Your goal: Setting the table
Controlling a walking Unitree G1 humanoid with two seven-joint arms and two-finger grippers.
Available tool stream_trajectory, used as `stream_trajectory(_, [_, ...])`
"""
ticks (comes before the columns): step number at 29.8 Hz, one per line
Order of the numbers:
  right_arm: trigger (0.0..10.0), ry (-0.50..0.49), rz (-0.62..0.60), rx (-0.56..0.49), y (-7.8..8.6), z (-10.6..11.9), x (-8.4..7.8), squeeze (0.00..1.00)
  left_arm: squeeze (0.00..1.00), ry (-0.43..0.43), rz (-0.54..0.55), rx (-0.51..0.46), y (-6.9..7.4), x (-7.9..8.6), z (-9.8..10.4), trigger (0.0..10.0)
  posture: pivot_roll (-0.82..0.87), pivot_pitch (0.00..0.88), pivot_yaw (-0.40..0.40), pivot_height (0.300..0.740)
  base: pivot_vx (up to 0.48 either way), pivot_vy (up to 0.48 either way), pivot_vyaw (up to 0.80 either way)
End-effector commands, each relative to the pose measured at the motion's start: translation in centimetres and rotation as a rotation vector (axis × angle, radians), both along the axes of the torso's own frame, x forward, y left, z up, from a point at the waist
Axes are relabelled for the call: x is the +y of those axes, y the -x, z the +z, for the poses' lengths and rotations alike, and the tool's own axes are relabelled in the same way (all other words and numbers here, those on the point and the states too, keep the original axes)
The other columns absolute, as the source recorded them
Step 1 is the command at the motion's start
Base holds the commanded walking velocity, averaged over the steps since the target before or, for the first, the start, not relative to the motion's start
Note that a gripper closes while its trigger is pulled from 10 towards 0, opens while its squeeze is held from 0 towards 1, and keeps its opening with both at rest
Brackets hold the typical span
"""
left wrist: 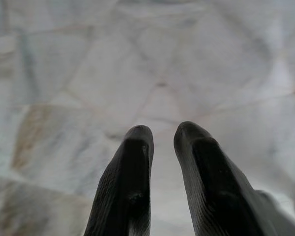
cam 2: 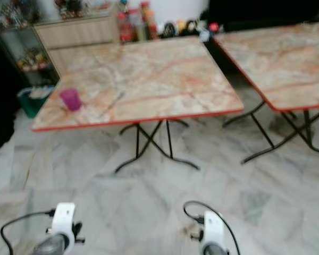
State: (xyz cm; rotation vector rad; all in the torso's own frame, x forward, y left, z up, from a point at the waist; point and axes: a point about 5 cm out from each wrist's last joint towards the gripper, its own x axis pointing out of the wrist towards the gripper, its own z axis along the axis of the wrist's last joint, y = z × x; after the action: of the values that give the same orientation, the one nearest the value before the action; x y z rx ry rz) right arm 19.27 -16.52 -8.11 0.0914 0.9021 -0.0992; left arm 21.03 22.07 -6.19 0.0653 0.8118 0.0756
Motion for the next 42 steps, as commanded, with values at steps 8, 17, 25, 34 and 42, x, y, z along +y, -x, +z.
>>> stream_trajectory(8, [10.0,0.016,-0.008,-0.014,-0.36,0.24,-0.62,0.00,0.00,0.004,-0.008,-0.015,-0.72,-0.32,0.35,10.0,-0.05,0.000,0.109,0.728,0.000,0.342,0.00])
stream_trajectory(17, [10.0,0.014,-0.017,-0.013,-0.27,0.19,-0.58,0.00,0.00,0.003,0.001,-0.011,-0.59,-0.19,0.29,10.0,-0.05,0.000,0.115,0.728,0.000,0.345,0.00])
stream_trajectory(25, [10.0,0.013,-0.027,-0.008,-0.12,0.12,-0.65,0.00,0.00,0.000,-0.003,-0.013,-0.75,-0.16,0.39,10.0,-0.05,0.000,0.119,0.728,0.000,0.343,0.00])
stream_trajectory(34, [10.0,0.015,-0.022,-0.012,-0.36,0.24,-0.64,0.00,0.00,-0.005,-0.006,-0.021,-1.04,0.02,0.61,10.0,-0.04,0.000,0.121,0.728,0.000,0.342,0.00])
stream_trajectory(42, [10.0,0.012,-0.012,-0.016,-0.45,0.27,-0.44,0.00,0.00,-0.014,-0.012,-0.024,-1.02,0.19,0.65,10.0,-0.04,0.000,0.125,0.728,0.000,0.313,0.00])
